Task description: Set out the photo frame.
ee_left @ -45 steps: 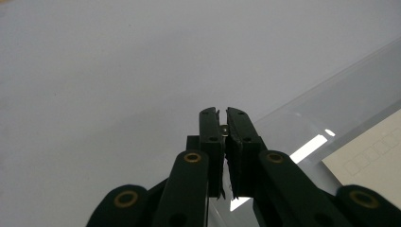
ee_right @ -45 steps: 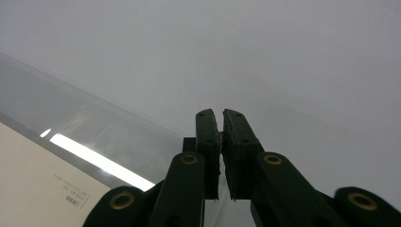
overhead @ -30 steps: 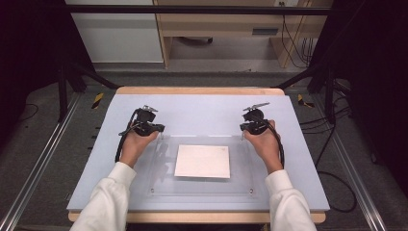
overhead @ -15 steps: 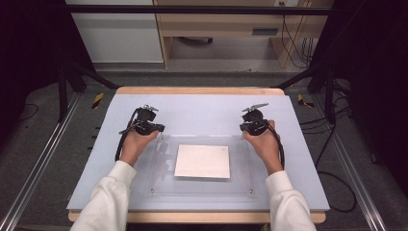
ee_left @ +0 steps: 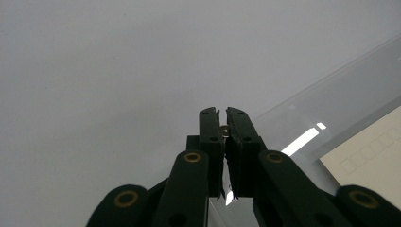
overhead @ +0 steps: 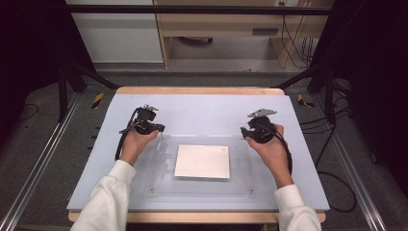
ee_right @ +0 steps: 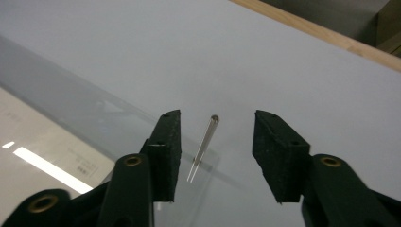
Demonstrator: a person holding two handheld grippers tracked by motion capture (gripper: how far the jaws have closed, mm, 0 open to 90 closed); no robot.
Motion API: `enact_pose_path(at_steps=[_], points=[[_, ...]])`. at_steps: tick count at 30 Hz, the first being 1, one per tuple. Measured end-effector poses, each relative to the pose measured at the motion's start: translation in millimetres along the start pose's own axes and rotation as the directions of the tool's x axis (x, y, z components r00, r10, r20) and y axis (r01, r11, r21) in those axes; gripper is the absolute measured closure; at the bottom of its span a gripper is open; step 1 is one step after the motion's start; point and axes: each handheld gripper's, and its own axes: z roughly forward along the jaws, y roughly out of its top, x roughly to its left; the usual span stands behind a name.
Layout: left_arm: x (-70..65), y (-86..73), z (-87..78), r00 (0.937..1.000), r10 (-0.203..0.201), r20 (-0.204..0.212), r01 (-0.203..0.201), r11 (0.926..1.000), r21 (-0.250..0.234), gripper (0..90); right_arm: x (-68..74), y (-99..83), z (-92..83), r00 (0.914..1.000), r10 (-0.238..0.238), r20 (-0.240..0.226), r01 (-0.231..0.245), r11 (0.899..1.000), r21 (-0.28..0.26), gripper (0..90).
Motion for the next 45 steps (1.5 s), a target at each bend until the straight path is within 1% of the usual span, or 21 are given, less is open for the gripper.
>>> enact_pose_path(at_steps=[1,2,7,10,11,12,15,16,17,18,19,21,23,24,25,27,33,36,40,41,45], points=[[0.2,0.4,0.3,1.0,-0.002,0.002,0.002,1.0,0.001,85.2,1.8,-9.8,-13.9,0.9999,-0.015,0.004,0.015,0.999,-0.035,43.2],[0.2,0.4,0.3,1.0,-0.002,0.002,0.002,1.0,0.001,85.2,2.5,-15.8,-20.9,0.9997,-0.023,0.007,0.023,0.999,-0.049,41.0],[0.4,0.5,0.7,1.0,-0.006,0.004,0.006,1.0,0.003,85.2,5.5,-51.0,-53.9,0.9998,-0.017,0.013,0.018,0.995,-0.099,30.3],[-0.1,0.3,0.9,1.0,-0.002,-0.003,0.002,1.0,0.002,85.2,9.6,-73.0,-69.3,0.9999,-0.014,-0.006,0.013,0.994,-0.11,21.1],[-0.1,0.3,0.9,1.0,-0.002,-0.003,0.002,1.0,0.002,85.2,9.6,-73.0,-69.3,0.9999,-0.014,-0.006,0.013,0.994,-0.11,21.1],[-0.6,0.2,0.6,1.0,-0.002,-0.002,0.002,1.0,0.006,85.2,15.0,-94.3,-79.7,0.9983,-0.052,-0.026,0.049,0.994,-0.101,15.7],[-0.8,0.2,0.4,1.0,0.004,-0.005,-0.004,1.0,0.008,85.2,21.7,-115.9,-92.5,0.9962,-0.085,-0.019,0.083,0.991,-0.106,20.8],[-0.7,0.2,0.5,1.0,0.003,-0.005,-0.003,1.0,0.008,85.2,23.8,-122.6,-97.6,0.9951,-0.098,-0.006,0.097,0.99,-0.102,21.6],[-0.7,0.2,0.5,1.0,0.003,-0.005,-0.003,1.0,0.008,85.2,25.8,-128.3,-102.8,0.9942,-0.108,0.0,0.107,0.989,-0.105,22.2],[-0.5,0.2,0.6,1.0,0.001,-0.005,-0.001,1.0,0.008,85.2,25.8,-128.3,-102.8,0.9942,-0.108,0.0,0.107,0.989,-0.105,22.2],[-0.3,0.3,1.1,1.0,-0.004,-0.004,0.004,1.0,0.005,85.2,29.7,-138.0,-112.1,0.9928,-0.12,-0.003,0.119,0.986,-0.114,22.5],[0.0,0.5,1.2,1.0,-0.006,-0.003,0.006,1.0,0.005,85.2,34.3,-146.2,-118.9,0.99,-0.141,0.004,0.141,0.984,-0.113,22.4],[-0.1,0.5,1.4,1.0,-0.008,-0.003,0.008,1.0,0.004,85.2,40.1,-153.0,-122.5,0.9865,-0.164,0.0,0.163,0.98,-0.113,22.5],[0.0,0.5,1.5,1.0,-0.008,-0.003,0.008,1.0,0.005,85.2,42.6,-155.7,-123.2,0.9823,-0.187,-0.002,0.186,0.977,-0.106,22.5],[0.0,0.5,1.5,1.0,-0.008,-0.003,0.008,1.0,0.005,85.2,42.6,-155.7,-123.2,0.9823,-0.187,-0.002,0.186,0.977,-0.106,22.5],[-0.2,0.5,1.5,1.0,-0.008,-0.004,0.008,0.9999,0.006,85.2,48.2,-159.8,-124.0,0.9765,-0.215,-0.006,0.214,0.972,-0.093,22.5],[0.0,0.4,2.1,1.0,-0.009,-0.002,0.009,0.9999,0.004,85.1,57.3,-169.4,-122.0,0.9724,-0.231,-0.036,0.228,0.971,-0.069,22.2],[0.0,0.4,2.2,1.0,-0.008,-0.001,0.008,1.0,0.005,85.1,61.2,-173.5,-117.2,0.9668,-0.253,-0.034,0.251,0.966,-0.059,21.7],[-0.2,0.4,2.3,1.0,-0.008,-0.002,0.008,1.0,0.006,85.1,64.8,-174.4,-113.3,0.9651,-0.259,-0.042,0.256,0.965,-0.058,21.7],[0.3,0.2,2.4,1.0,-0.01,0.001,0.01,0.9999,0.006,85.1,65.2,-174.3,-112.4,0.9632,-0.266,-0.04,0.263,0.963,-0.061,22.0],[0.5,0.3,2.6,1.0,-0.01,0.001,0.01,0.9999,0.007,85.1,65.3,-173.2,-111.0,0.965,-0.258,-0.048,0.254,0.965,-0.065,22.1]])
